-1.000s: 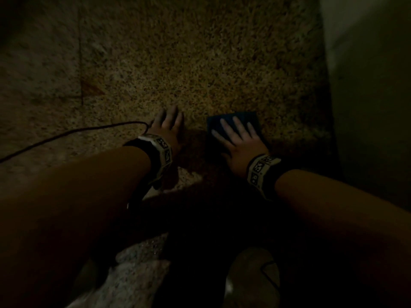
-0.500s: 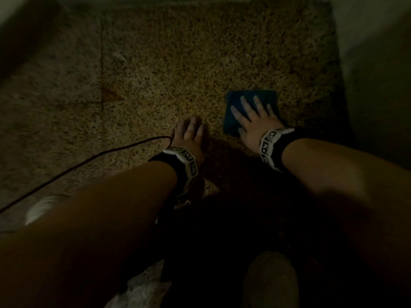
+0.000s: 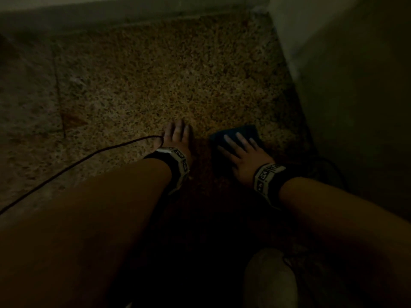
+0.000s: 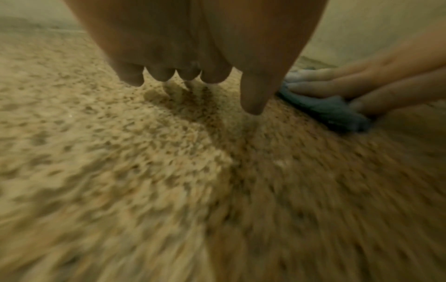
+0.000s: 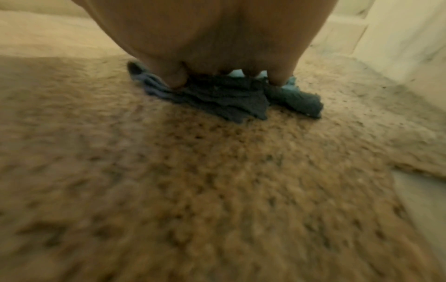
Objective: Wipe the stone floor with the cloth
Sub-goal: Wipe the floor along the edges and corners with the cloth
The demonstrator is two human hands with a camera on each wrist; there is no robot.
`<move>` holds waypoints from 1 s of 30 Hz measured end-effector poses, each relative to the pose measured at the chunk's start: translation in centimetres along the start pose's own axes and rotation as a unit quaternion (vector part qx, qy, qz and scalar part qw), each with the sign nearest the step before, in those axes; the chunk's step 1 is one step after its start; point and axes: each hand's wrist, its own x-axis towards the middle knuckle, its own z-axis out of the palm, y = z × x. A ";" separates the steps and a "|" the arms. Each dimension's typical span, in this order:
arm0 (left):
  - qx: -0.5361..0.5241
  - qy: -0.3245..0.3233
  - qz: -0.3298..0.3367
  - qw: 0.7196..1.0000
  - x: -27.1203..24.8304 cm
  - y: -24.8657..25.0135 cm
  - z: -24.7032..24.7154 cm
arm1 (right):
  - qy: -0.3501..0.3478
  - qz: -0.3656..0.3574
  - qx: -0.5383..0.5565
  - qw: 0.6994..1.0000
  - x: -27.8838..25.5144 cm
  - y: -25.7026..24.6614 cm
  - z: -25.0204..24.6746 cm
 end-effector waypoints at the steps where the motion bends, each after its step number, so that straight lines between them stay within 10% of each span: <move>1: -0.005 0.008 -0.010 1.000 0.2 0.2 -0.1 | 0.004 0.000 0.003 1.000 0.0 0.0 0.0; 18: -0.004 0.007 -0.042 0.999 2.4 1.0 -0.4 | 0.026 0.100 0.157 0.982 6.9 3.3 -7.3; 30: 0.049 0.059 0.036 0.996 1.8 3.7 -1.2 | -0.034 0.030 0.061 0.997 -0.3 4.6 0.4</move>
